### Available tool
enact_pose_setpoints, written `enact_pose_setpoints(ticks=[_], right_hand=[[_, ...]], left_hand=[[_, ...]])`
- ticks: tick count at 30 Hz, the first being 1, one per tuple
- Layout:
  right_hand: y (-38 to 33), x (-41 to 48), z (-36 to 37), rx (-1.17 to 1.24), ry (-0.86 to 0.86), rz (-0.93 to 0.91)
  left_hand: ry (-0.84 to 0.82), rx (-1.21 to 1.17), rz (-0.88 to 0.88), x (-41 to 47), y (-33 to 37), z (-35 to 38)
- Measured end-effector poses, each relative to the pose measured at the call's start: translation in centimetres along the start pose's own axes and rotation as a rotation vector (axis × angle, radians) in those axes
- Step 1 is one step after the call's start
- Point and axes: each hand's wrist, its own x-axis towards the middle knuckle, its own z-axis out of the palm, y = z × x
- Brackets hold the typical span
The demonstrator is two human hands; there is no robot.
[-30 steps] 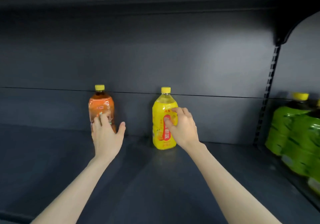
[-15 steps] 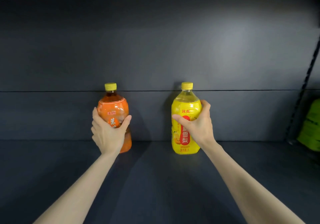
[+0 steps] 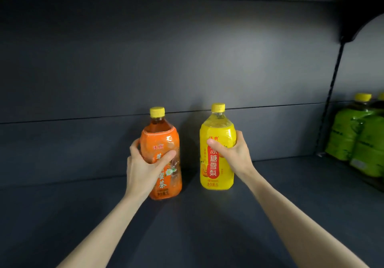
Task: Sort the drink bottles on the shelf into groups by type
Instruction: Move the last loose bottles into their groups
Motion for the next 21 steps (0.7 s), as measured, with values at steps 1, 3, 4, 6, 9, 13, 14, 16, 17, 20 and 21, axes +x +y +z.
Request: enact_pose_setpoints(ticks=[1, 3, 4, 6, 9, 13, 14, 16, 17, 20, 21], right_hand=[[-0.2, -0.5, 0.0, 0.017, 0.002, 0.005], [-0.6, -1.5, -0.2, 0.040, 0.016, 0.006], [-0.8, -2.1, -0.4, 0.048, 0.025, 0.001], [-1.2, -3.2, -1.0, 0.078, 0.048, -0.002], [-2.3, -5.0, -3.2, 0.133, 0.101, -0.011], [-4.5, -7.6, -8.7, 0.142, 0.190, -0.065], [-5.1, -8.4, -10.4, 0.148, 0.221, -0.080], [-6.2, -10.2, -14.3, 0.156, 0.277, -0.103], [-6.5, -11.2, -16.3, 0.161, 0.302, -0.111], [-7.1, -15.0, -23.6, 0.148, 0.363, -0.121], [-7.1, -16.4, -26.1, 0.130, 0.380, -0.122]], left_hand=[[-0.009, 0.000, -0.010, -0.1, 0.3, 0.0], [-0.015, 0.012, 0.008, -0.5, 1.0, 0.3], [-0.014, -0.002, 0.022, -0.9, 1.4, 0.6], [-0.026, -0.058, 0.047, -2.0, 2.4, 1.3], [-0.072, -0.165, 0.077, -4.0, 4.9, 2.8], [-0.168, -0.329, 0.099, -7.7, 9.9, 5.5], [-0.187, -0.361, 0.115, -8.8, 11.2, 6.4], [-0.228, -0.408, 0.148, -11.3, 13.8, 8.5], [-0.254, -0.424, 0.160, -12.7, 15.0, 9.7], [-0.345, -0.471, 0.175, -17.7, 18.1, 14.2], [-0.371, -0.483, 0.173, -19.6, 18.9, 15.9]])
